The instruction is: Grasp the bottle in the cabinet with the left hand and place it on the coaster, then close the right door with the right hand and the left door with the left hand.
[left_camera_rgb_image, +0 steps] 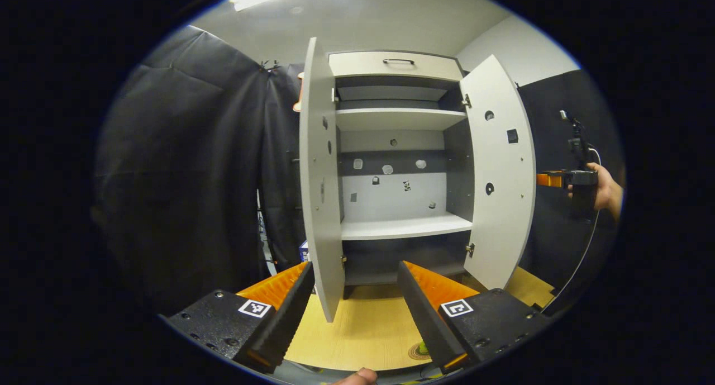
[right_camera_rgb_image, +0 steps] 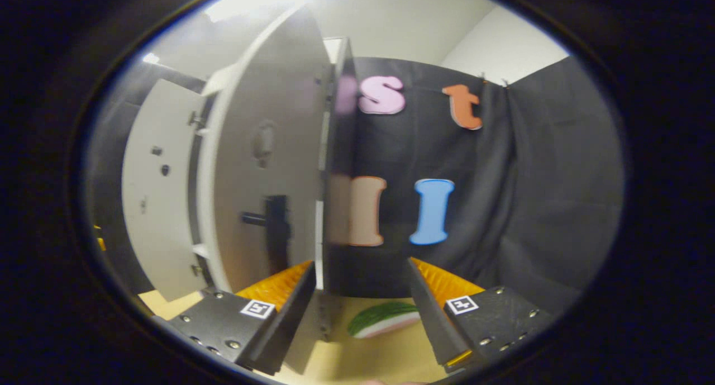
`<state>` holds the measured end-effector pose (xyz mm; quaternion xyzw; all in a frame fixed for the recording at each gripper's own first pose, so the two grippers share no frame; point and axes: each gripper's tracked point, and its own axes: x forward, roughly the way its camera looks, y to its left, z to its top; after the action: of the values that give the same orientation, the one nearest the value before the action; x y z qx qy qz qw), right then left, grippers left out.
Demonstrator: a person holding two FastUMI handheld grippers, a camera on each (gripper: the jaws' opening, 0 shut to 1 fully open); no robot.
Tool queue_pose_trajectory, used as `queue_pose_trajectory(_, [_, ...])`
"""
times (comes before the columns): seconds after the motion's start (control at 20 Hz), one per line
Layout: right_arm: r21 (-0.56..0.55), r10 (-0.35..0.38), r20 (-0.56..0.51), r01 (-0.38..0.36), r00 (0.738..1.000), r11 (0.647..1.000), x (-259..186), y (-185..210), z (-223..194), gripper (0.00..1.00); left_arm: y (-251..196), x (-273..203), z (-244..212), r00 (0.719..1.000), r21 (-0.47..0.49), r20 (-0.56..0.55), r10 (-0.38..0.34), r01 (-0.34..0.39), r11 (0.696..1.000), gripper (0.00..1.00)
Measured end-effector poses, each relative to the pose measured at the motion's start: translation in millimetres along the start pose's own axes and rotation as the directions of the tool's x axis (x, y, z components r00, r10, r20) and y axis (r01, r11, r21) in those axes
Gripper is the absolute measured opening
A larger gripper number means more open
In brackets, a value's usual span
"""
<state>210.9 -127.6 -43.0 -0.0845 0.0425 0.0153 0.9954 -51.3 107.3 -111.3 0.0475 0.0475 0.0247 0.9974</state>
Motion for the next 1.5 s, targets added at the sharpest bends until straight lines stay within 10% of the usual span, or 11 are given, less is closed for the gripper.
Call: queue_pose_trajectory(1.5, [0.104,-0.045,0.02,0.043,0.999,0.994,24.7,134.3,-1.1,0.9,84.4,27.1,68.4,0.996,-0.068,0.085,0.006,-0.001,0.998,0.95])
